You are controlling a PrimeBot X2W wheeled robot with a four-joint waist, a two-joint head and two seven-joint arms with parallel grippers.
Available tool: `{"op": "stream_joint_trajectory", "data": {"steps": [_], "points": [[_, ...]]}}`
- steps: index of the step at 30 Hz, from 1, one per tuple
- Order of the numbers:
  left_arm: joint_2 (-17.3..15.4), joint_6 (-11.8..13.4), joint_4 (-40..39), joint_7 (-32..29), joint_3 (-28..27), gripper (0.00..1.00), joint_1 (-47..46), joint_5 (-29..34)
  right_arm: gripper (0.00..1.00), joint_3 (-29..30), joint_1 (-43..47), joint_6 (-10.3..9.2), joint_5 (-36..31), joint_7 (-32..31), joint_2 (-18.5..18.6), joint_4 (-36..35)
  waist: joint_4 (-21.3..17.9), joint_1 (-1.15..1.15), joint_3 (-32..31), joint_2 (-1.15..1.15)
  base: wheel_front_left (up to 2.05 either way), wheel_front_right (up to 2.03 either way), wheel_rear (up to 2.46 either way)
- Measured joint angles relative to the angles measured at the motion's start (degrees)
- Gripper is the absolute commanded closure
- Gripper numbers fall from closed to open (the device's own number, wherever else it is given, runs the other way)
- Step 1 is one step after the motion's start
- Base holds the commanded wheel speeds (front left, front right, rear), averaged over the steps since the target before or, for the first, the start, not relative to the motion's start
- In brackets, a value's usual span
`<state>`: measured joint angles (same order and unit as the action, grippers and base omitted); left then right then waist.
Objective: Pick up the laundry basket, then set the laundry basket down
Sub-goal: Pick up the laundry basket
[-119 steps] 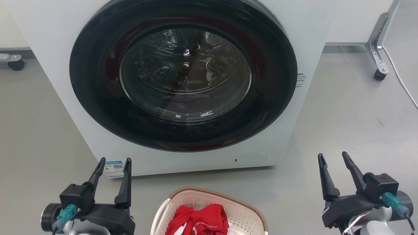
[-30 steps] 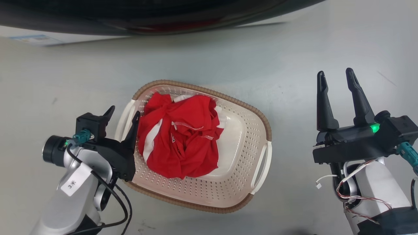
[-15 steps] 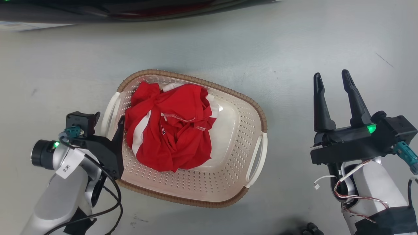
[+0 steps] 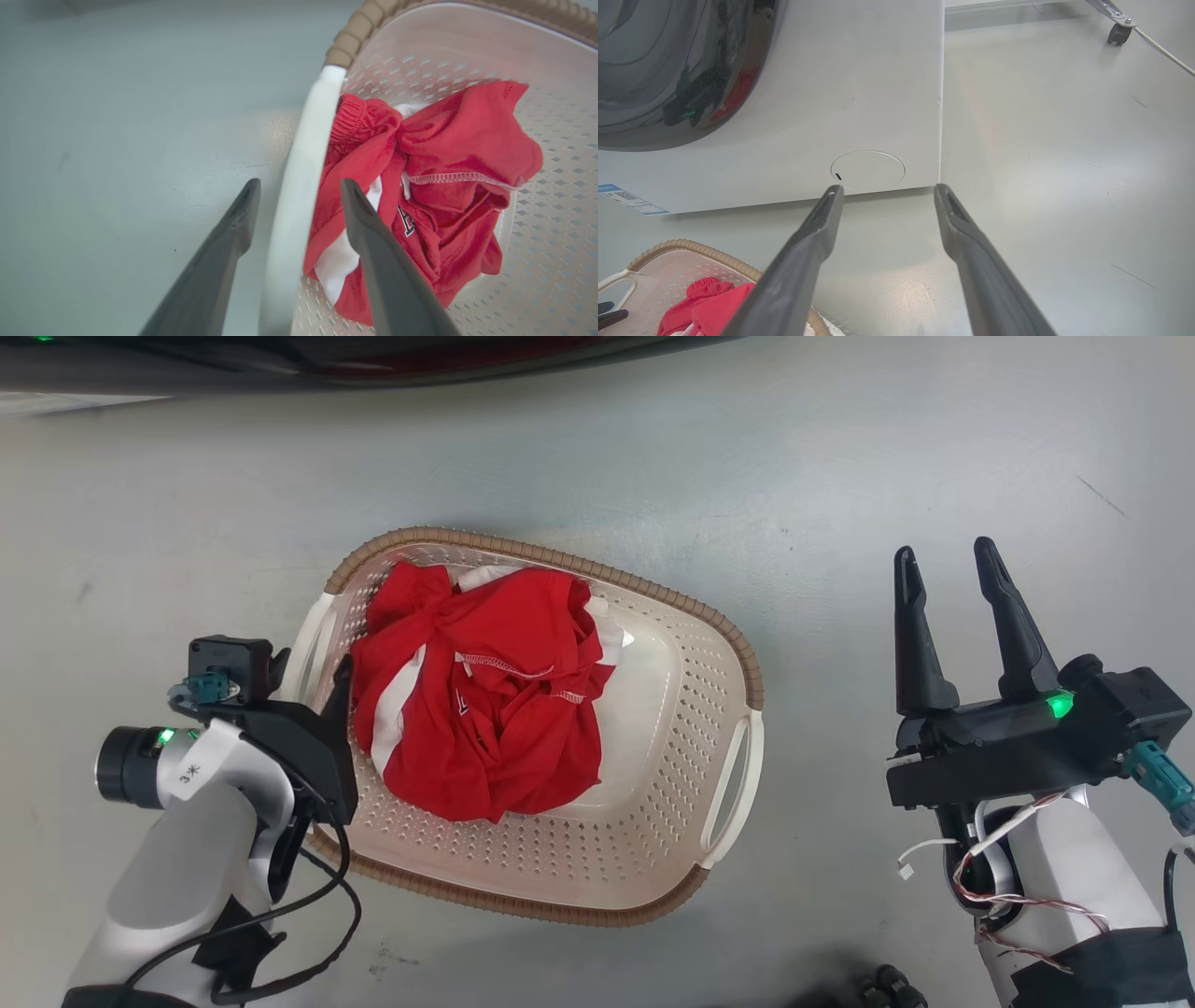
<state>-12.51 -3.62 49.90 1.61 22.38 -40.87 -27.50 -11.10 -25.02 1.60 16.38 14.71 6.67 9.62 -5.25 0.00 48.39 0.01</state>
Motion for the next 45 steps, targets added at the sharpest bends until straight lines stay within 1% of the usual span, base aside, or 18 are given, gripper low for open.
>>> {"op": "stream_joint_trajectory", "data": {"steps": [1,2,3,4,6,8,17,21,29,31,37,39,45], "points": [[0.0,0.0,0.4,0.0,0.0,0.56,-0.2,-0.2,0.00,0.0,0.0,0.00,-0.3,0.0,-0.1,0.0,0.0,0.00,0.1,0.00,0.00,0.00,0.00],[0.0,0.0,0.4,0.0,0.0,0.81,-0.2,-0.2,0.00,0.0,0.0,0.00,-0.3,0.0,-0.1,0.0,0.0,0.00,0.1,0.00,0.00,0.00,0.00],[0.1,0.0,0.9,0.0,0.0,1.00,-0.4,-0.2,0.00,0.0,0.0,0.01,-0.5,0.0,-0.1,0.1,0.0,0.00,0.1,0.00,0.00,0.00,0.00],[0.1,0.0,1.4,0.0,0.0,1.00,-0.4,-0.1,0.00,0.0,0.0,0.12,-0.7,0.0,-0.2,0.1,0.0,0.00,0.2,0.00,0.00,0.00,0.00],[0.1,-1.0,2.0,0.4,0.4,1.00,-0.6,-0.1,0.00,0.0,0.0,0.42,-0.8,0.0,-0.3,0.2,-0.1,0.00,0.3,-0.01,0.00,0.00,0.00],[0.6,-0.9,2.6,0.5,0.4,1.00,-0.9,-0.1,0.00,0.1,-0.1,0.44,-0.8,0.0,-0.4,0.2,-0.1,0.00,0.4,-0.02,0.00,0.00,0.00],[0.9,-1.0,5.3,1.8,0.7,1.00,-2.5,-0.1,0.00,0.9,-0.3,0.93,-0.9,0.0,-0.7,0.7,-0.1,0.00,0.5,-0.01,0.00,0.00,0.00],[1.8,-1.0,6.9,2.3,0.2,1.00,-2.8,-0.2,0.00,1.5,-0.3,1.01,-1.3,0.0,-0.8,1.4,0.1,0.00,0.2,-0.01,0.00,0.00,0.00],[4.0,-1.0,11.3,1.5,-1.8,1.00,-1.9,-3.8,0.00,2.4,-0.3,1.43,-1.3,0.0,-1.0,2.1,0.8,0.00,-1.7,-0.01,0.00,0.00,0.00],[4.4,-1.5,12.2,1.1,-2.2,1.00,-1.6,-4.2,0.00,2.5,-0.3,1.43,-1.3,0.0,-1.1,2.1,1.0,0.00,-2.1,-0.01,0.00,0.00,0.00],[5.4,-1.5,14.0,0.5,-3.0,1.00,-0.9,-5.2,0.00,2.8,-0.3,1.53,-1.4,0.0,-1.2,2.1,1.4,0.00,-2.7,-0.01,0.00,0.00,0.00],[5.4,-1.9,14.2,0.5,-2.9,1.00,-0.9,-5.2,0.00,3.0,-0.3,1.79,-1.4,0.0,-1.2,2.0,1.5,0.00,-2.8,-0.01,0.00,0.00,0.00],[5.4,-2.0,14.6,0.9,-2.0,1.00,-1.2,-5.0,0.00,3.3,-0.3,1.93,-2.5,0.0,-1.2,2.0,1.7,0.00,-2.8,-0.01,0.00,0.00,0.00]]}}
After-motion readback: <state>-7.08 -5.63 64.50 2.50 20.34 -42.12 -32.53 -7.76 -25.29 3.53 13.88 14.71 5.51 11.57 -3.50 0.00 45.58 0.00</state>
